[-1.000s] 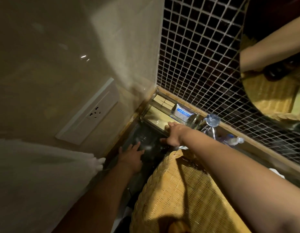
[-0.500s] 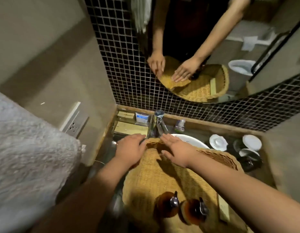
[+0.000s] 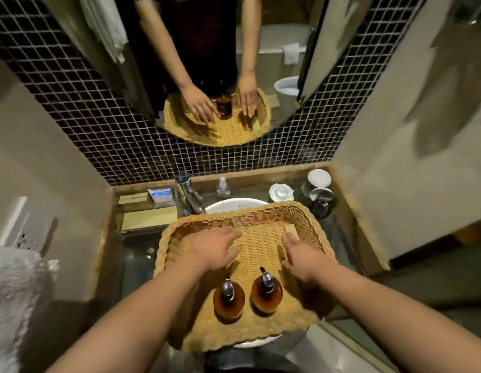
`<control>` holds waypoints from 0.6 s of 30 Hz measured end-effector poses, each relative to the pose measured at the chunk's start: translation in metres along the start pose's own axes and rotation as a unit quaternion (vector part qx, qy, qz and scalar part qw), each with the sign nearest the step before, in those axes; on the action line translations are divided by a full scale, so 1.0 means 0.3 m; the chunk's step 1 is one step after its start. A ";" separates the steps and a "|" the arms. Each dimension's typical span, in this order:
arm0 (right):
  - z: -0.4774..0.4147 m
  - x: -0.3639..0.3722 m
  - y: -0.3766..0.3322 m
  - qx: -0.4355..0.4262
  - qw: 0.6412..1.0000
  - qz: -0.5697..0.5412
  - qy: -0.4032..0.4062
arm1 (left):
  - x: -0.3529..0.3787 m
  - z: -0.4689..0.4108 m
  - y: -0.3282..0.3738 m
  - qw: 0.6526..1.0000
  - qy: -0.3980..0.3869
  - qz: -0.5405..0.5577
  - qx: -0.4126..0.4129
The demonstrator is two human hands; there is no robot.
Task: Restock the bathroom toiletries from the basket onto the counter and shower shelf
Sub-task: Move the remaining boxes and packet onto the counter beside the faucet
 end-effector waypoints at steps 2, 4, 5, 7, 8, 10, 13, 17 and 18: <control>0.013 0.058 0.025 0.038 0.998 -0.053 0.011 | -0.002 -0.027 0.023 0.999 -0.023 -0.014 0.023; 0.020 0.113 0.051 0.082 0.993 -0.085 0.020 | -0.001 -0.049 0.046 0.998 -0.037 -0.030 0.043; 0.019 0.136 0.064 0.110 0.989 -0.098 0.027 | 0.005 -0.056 0.054 0.997 -0.042 -0.033 0.050; 0.008 0.168 0.082 0.162 0.977 -0.129 0.043 | 0.024 -0.062 0.060 0.996 -0.057 -0.034 0.057; -0.004 0.174 0.084 0.175 0.974 -0.138 0.050 | 0.035 -0.063 0.056 0.995 -0.069 -0.038 0.061; -0.036 0.170 0.079 0.182 0.973 -0.132 0.057 | 0.052 -0.067 0.040 0.992 -0.093 -0.048 0.069; -0.083 0.160 0.068 0.152 0.980 -0.112 0.062 | 0.056 -0.068 0.013 0.992 -0.090 -0.046 0.070; -0.140 0.171 0.046 0.070 0.993 -0.080 0.046 | 0.082 -0.057 -0.008 0.995 -0.073 -0.034 0.055; -0.160 0.166 0.039 0.060 0.995 -0.077 0.033 | 0.096 -0.053 -0.014 0.996 -0.073 -0.034 0.048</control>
Point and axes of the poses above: each hand's wrist, its own z-axis away from the middle knuckle, its own x-axis out of the palm, y = z × x, the point moved 2 cm from there along -z, towards the middle knuckle, and after that the axes turned 14 degrees about -z, right-handed, at the moved point
